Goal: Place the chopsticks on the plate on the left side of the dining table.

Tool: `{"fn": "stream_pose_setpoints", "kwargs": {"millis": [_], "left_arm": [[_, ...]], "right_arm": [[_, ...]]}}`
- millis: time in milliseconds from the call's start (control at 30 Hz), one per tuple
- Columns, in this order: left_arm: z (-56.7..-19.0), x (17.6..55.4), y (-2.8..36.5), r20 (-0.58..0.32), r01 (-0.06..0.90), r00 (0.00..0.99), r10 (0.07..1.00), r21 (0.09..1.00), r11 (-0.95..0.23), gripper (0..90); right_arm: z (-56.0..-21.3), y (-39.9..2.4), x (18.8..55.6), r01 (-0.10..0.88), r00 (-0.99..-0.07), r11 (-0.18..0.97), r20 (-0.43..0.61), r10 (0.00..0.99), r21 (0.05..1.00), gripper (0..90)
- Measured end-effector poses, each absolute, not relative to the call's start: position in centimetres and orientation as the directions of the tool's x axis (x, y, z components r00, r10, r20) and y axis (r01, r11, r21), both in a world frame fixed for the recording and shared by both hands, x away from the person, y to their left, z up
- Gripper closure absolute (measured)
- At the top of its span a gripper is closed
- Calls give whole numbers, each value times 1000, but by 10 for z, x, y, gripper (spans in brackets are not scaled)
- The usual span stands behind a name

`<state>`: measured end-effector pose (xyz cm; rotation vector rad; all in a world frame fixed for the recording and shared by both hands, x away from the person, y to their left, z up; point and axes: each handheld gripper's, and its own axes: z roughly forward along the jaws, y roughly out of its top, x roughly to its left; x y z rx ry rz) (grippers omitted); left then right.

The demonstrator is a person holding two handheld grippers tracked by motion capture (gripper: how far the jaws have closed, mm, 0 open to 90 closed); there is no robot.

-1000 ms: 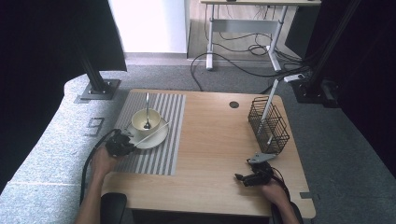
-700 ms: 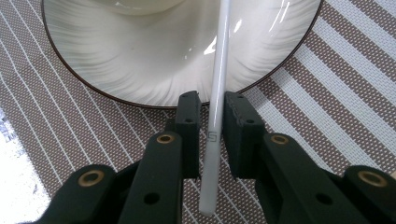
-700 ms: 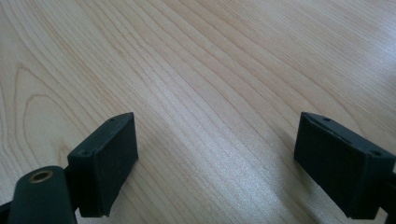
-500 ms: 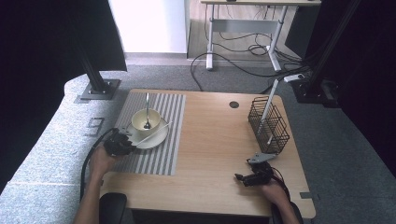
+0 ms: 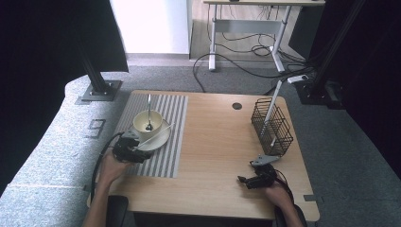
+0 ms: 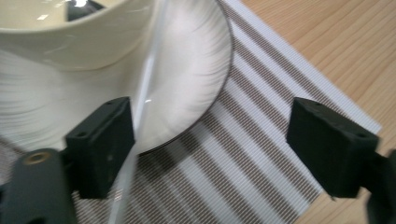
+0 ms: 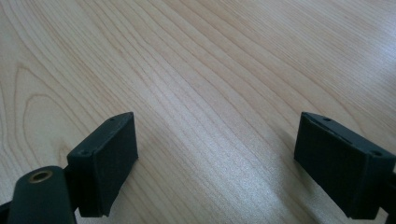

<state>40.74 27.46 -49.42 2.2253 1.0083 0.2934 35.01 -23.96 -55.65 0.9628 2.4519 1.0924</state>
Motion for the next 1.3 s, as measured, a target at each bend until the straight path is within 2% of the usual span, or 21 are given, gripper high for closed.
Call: {"fn": "stream_pose_setpoints", "kwargs": {"millis": [33, 133, 300, 1300], "left_arm": [[-497, 406, 273, -78, 582, 675, 734, 668, -463, 136], [-502, 404, 268, -82, 575, 663, 744, 692, -436, 53], [-513, 402, 263, -84, 575, 651, 755, 704, -417, 0], [-526, 420, 274, -88, 617, 539, 838, 718, -321, 0]], "right_arm": [[-556, -240, 350, 459, -735, 489, 7, 678, 741, 127], [-557, -240, 350, 458, -736, 490, 7, 677, 741, 126], [-557, -240, 350, 458, -736, 491, 6, 677, 741, 125], [-557, -239, 350, 458, -735, 490, 6, 678, 741, 125]]}}
